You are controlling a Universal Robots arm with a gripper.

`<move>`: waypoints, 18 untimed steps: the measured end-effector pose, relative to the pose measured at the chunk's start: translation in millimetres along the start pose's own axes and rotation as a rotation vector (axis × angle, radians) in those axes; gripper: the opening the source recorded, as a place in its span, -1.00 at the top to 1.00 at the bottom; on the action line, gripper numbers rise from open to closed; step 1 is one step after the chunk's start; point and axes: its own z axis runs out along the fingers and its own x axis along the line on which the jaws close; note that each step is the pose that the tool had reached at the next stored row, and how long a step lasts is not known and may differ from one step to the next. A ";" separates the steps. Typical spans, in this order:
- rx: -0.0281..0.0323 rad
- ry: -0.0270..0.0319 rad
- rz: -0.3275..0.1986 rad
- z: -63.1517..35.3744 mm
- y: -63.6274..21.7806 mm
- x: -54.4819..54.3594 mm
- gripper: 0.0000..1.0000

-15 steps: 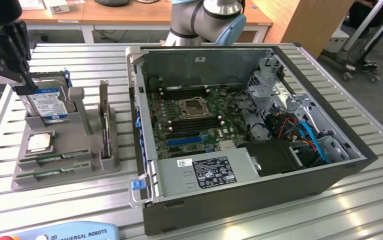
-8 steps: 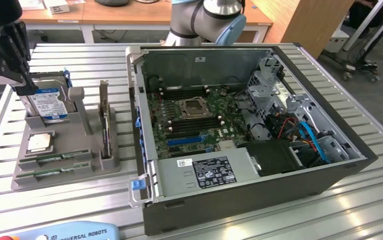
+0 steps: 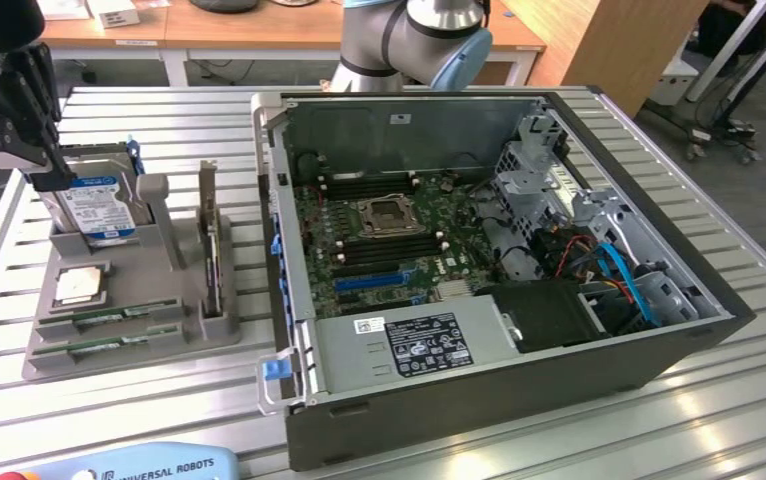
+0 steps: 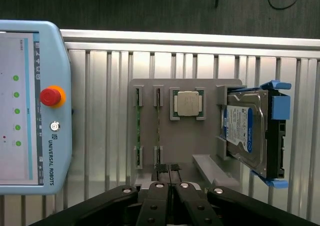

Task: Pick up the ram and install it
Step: 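Pick up the ram and move it above insertion slot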

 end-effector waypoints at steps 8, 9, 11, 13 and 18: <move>-0.0002 0.0001 0.000 -0.1 0.0 0.0 0.80; -0.0002 0.0001 0.000 -0.1 0.0 0.0 0.77; -0.0002 0.0001 0.000 -0.1 0.0 0.0 0.67; -0.0002 0.0001 0.000 -0.1 0.0 0.0 0.42; -0.0001 0.0000 0.000 0.0 0.0 0.0 0.29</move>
